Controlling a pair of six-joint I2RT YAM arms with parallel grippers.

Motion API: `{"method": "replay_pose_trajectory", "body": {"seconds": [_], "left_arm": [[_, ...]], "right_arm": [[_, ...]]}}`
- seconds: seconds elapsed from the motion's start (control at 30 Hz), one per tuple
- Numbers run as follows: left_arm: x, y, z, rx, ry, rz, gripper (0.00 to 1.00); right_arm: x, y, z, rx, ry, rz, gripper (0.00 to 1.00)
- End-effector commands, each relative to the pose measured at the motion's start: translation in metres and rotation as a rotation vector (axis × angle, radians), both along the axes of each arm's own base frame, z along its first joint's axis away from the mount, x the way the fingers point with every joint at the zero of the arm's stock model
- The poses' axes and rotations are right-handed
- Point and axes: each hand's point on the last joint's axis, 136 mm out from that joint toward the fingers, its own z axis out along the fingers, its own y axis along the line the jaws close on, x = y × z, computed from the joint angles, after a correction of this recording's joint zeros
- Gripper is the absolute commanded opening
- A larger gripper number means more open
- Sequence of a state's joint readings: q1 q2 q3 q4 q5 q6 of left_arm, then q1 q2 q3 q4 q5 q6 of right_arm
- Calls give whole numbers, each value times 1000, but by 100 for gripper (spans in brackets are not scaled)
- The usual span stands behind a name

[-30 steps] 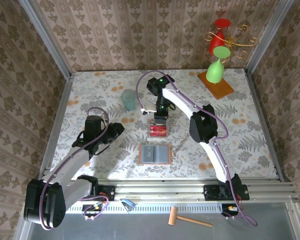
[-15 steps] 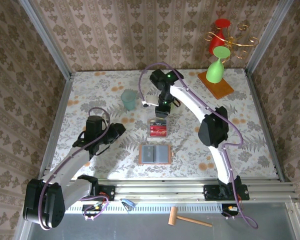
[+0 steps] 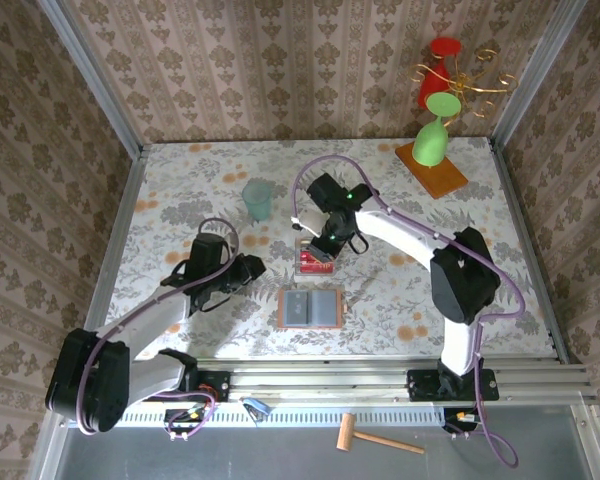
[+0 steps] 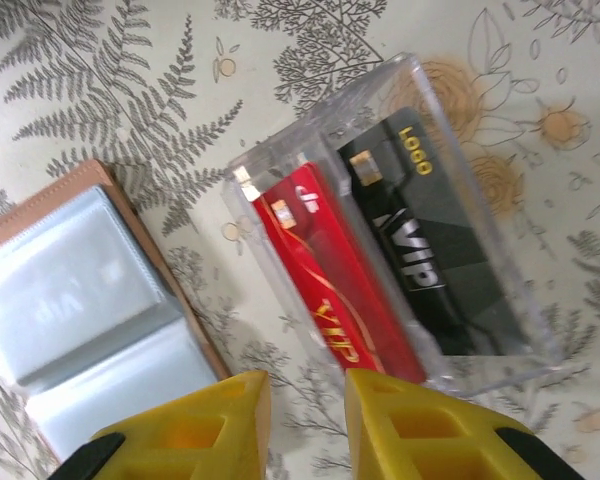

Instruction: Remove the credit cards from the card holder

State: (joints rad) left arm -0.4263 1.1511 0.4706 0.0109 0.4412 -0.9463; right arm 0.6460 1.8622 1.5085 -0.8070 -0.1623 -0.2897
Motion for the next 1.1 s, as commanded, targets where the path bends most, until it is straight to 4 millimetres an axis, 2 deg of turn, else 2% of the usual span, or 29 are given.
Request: {"method": "replay_pose_trajectory", "body": {"seconds": [0.0,0.17,0.4,0.6,0.73,0.87,1.07], "left_arm": [[2,-10,3,-8,-13,-27,25],[-11,-24,-7,4,10,-87,25],[-27,-37,-19,0,42,-135,21],[-42,-41,-32,15,83,-174,15],[-52,-37,-44,49,119,-182,11],[-61,-36,-54,70,151,-199,9],[-69,-36,-66,111,183,-214,7]], "right_arm": [[10,16,21,152,-53,-224,27],[4,18,15,271,22,-472,26],[-16,20,8,406,153,-663,23],[-42,29,-8,475,295,-738,21],[-58,29,-27,452,405,-800,21],[-71,31,-41,416,430,-792,21],[-83,36,-50,390,461,-791,24]]}}
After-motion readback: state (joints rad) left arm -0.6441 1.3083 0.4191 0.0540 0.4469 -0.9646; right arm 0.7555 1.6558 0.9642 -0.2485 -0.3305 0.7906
